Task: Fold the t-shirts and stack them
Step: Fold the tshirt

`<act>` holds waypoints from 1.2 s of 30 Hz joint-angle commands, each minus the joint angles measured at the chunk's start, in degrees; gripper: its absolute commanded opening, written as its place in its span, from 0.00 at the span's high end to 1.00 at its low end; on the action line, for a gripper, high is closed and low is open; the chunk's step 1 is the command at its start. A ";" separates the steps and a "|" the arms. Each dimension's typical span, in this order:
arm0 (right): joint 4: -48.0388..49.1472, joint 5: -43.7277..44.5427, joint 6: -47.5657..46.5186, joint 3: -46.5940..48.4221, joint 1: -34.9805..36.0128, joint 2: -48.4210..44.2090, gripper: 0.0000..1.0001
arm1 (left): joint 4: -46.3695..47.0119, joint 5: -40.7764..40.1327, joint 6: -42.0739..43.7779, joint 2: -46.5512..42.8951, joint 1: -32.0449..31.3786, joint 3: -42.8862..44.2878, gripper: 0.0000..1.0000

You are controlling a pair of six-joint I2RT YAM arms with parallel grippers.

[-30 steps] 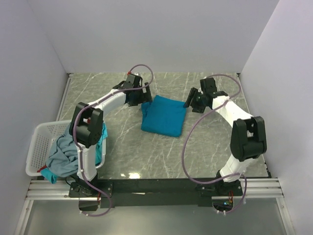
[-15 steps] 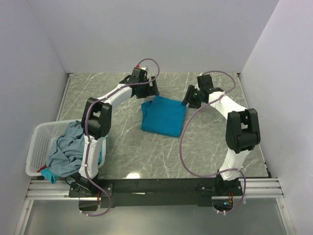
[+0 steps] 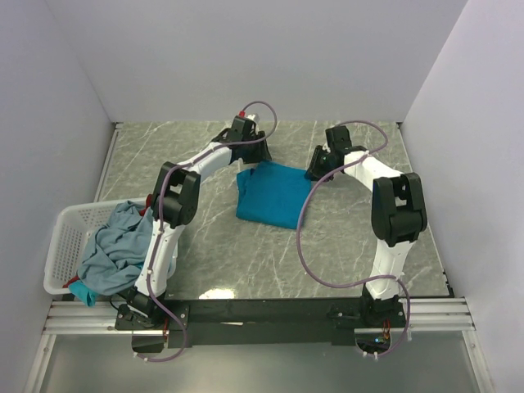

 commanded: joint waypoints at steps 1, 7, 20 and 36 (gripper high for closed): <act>1.08 1.29 0.07 2.83 0.00 0.53 0.65 | 2.07 1.93 -0.77 1.10 -0.54 1.74 0.51; 0.91 1.46 0.24 2.74 -0.09 0.62 0.66 | -0.11 -1.31 -0.33 0.92 -0.90 0.59 0.57; 1.00 0.93 0.24 1.95 0.00 0.18 0.67 | -3.02 -10.46 1.34 -2.51 -3.09 -2.75 0.73; 0.90 -0.56 -1.25 1.69 0.62 -3.59 1.00 | 6.29 -10.72 -1.91 -16.82 -3.44 -16.35 0.99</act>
